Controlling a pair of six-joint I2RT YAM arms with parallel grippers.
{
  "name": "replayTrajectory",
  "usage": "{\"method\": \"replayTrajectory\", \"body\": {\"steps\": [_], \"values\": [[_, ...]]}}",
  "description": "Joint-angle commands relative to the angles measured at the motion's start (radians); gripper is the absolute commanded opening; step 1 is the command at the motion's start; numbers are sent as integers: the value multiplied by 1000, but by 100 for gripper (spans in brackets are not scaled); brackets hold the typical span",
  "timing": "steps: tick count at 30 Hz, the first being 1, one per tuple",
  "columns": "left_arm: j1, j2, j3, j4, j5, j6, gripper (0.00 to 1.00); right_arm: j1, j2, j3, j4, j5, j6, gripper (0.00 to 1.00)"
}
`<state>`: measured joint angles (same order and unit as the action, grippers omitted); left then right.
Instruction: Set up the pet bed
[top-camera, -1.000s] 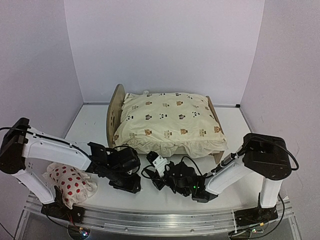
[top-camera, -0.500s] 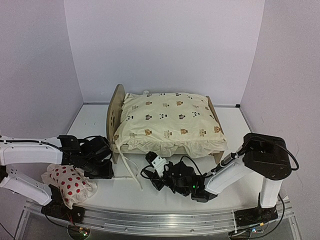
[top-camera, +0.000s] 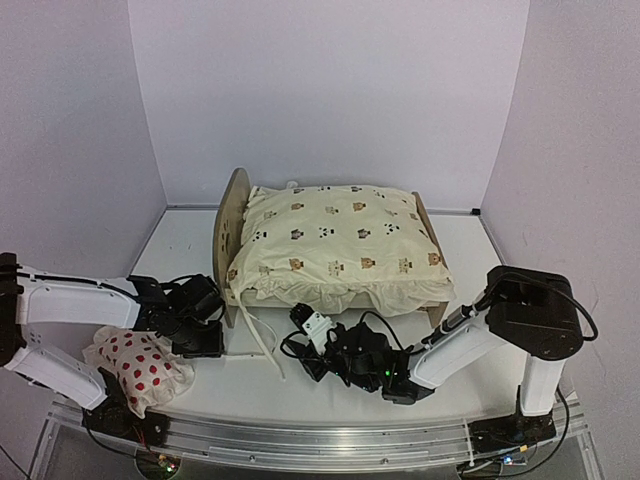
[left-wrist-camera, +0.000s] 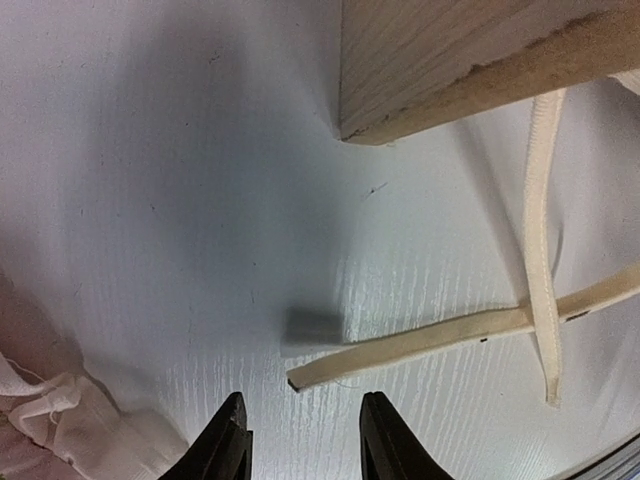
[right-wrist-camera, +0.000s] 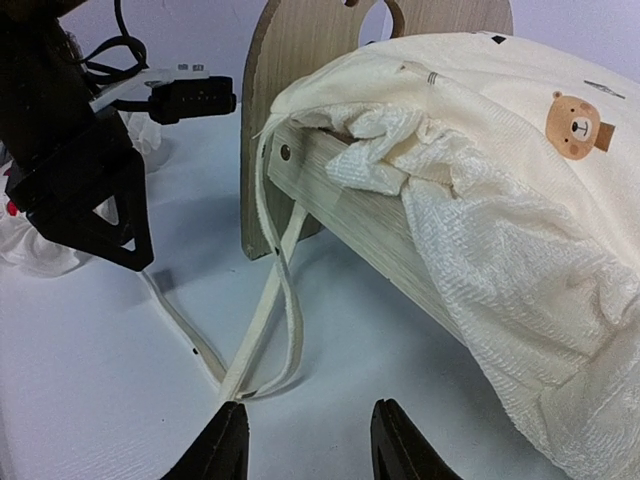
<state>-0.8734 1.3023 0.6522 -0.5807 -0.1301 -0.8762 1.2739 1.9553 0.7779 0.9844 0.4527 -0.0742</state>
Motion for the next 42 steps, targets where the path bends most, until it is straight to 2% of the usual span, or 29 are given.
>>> {"method": "replayTrajectory", "body": {"steps": [1, 10, 15, 25, 31, 42], "values": [[10, 21, 5, 70, 9, 38, 37, -2, -5, 25, 19, -7, 19, 44], [10, 94, -4, 102, 34, 47, 35, -2, 5, 27, 17, -1, 22, 44], [10, 108, -4, 115, 55, 49, 29, -1, 10, 30, 17, 3, 17, 44], [10, 98, -10, 105, 83, 45, 16, -2, 35, 57, 11, 3, 7, 44], [10, 97, -16, 126, 85, 52, 1, -2, 39, 62, 10, 3, 4, 44], [10, -19, 62, 64, 7, 62, 0, -18, 47, 91, -1, -3, -14, 44]]}}
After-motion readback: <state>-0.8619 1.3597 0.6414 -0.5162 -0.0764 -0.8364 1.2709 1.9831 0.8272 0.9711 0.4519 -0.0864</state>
